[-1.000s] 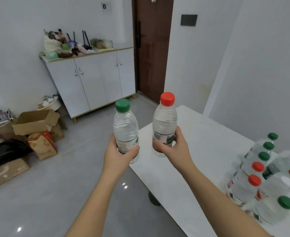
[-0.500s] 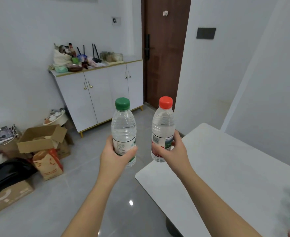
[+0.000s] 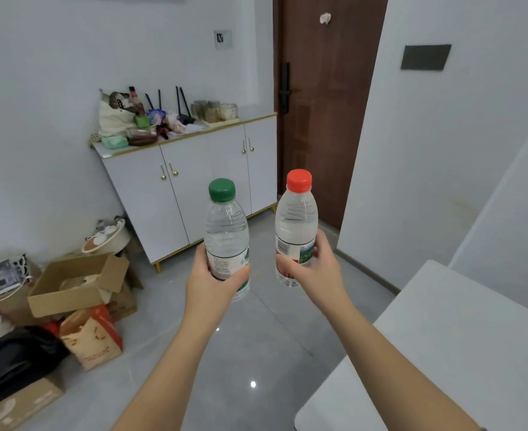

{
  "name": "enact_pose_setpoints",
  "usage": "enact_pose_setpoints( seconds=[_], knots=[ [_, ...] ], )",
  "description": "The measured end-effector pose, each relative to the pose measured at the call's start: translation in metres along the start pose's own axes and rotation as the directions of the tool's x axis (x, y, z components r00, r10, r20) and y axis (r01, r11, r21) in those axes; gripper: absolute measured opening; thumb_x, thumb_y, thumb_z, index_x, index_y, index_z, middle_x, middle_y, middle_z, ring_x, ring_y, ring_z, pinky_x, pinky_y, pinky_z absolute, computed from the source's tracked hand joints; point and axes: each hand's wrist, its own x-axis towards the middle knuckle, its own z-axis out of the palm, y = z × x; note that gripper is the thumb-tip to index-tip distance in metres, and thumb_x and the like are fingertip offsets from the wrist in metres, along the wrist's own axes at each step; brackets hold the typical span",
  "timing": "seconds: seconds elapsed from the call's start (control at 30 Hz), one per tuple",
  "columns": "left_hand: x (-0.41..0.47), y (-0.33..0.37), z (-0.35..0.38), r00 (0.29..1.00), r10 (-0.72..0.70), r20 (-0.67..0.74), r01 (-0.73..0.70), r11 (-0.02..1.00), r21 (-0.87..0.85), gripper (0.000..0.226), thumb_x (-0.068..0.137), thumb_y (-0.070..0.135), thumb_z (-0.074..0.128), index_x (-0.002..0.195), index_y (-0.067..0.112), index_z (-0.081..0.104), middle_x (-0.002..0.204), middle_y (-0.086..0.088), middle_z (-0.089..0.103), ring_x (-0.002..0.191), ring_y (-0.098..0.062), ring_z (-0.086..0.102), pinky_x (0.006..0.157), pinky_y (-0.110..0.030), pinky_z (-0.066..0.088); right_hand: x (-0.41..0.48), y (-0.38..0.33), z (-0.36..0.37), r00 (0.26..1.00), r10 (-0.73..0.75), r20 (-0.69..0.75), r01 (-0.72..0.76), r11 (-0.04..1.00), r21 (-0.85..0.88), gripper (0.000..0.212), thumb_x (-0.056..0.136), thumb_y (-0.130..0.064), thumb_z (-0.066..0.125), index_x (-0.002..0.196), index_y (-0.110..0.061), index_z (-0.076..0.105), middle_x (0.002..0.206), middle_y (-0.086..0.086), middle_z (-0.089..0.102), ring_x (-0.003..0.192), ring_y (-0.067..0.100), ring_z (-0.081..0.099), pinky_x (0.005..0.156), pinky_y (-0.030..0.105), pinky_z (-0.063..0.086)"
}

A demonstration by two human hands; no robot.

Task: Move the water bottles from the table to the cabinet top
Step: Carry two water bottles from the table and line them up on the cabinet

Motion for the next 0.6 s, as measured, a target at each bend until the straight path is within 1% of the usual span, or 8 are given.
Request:
enact_pose_setpoints(
  seconds=[0.13,0.2,0.33,0.5,0.6],
  knots=[
    [0.058,-0.010,-0.013,1.000,0.002,-0.004,-0.002,1.000,-0.014,0.051,0.072,0.016,0.083,0.101,0.043,0.052,0.101,0.024,0.067,0.091,0.007,0.064,0.081,-0.024,0.051,0.048,0.002,0.031,1.000,0.001,-0.026,-0.001,1.000,0.001,0.053,0.074,-0.011,0.082,0.117,-0.028,0.057,0.100,-0.025,0.068,0.093,-0.002,0.067,0.076,0.011,0.051],
    [0.088,-0.020,-0.020,1.000,0.010,0.007,-0.010,1.000,-0.010,0.050,0.072,0.016,0.083,0.100,0.043,0.052,0.099,0.024,0.067,0.090,0.006,0.064,0.082,-0.025,0.051,0.070,0.007,0.047,0.999,0.008,-0.043,-0.008,1.000,-0.006,0.052,0.074,-0.011,0.082,0.115,-0.031,0.057,0.098,-0.026,0.067,0.092,-0.002,0.066,0.076,0.012,0.051],
    [0.154,-0.041,-0.036,0.999,0.022,0.040,-0.022,1.000,-0.003,0.048,0.071,0.018,0.084,0.098,0.043,0.052,0.095,0.029,0.066,0.090,0.005,0.064,0.082,-0.028,0.053,0.111,0.020,0.085,0.995,0.010,-0.100,-0.012,1.000,-0.021,0.052,0.073,-0.014,0.083,0.111,-0.038,0.056,0.100,-0.025,0.068,0.094,-0.001,0.066,0.079,0.015,0.053],
    [0.228,-0.059,-0.063,0.993,0.054,0.103,-0.056,0.998,0.019,0.044,0.072,0.016,0.083,0.095,0.037,0.052,0.089,0.033,0.065,0.082,0.009,0.063,0.076,-0.023,0.051,0.157,0.033,0.140,0.986,0.031,-0.166,-0.034,0.999,-0.016,0.050,0.074,-0.011,0.082,0.104,-0.042,0.055,0.095,-0.031,0.067,0.091,-0.005,0.065,0.074,0.012,0.050],
    [0.264,-0.066,-0.073,0.993,0.043,0.108,-0.045,0.999,0.015,0.045,0.072,0.017,0.083,0.095,0.038,0.052,0.089,0.032,0.065,0.082,0.010,0.062,0.073,-0.019,0.049,0.181,0.038,0.162,0.981,0.046,-0.187,-0.052,0.998,-0.031,0.050,0.073,-0.014,0.083,0.105,-0.041,0.055,0.098,-0.028,0.067,0.094,-0.004,0.065,0.078,0.012,0.050]
  ],
)
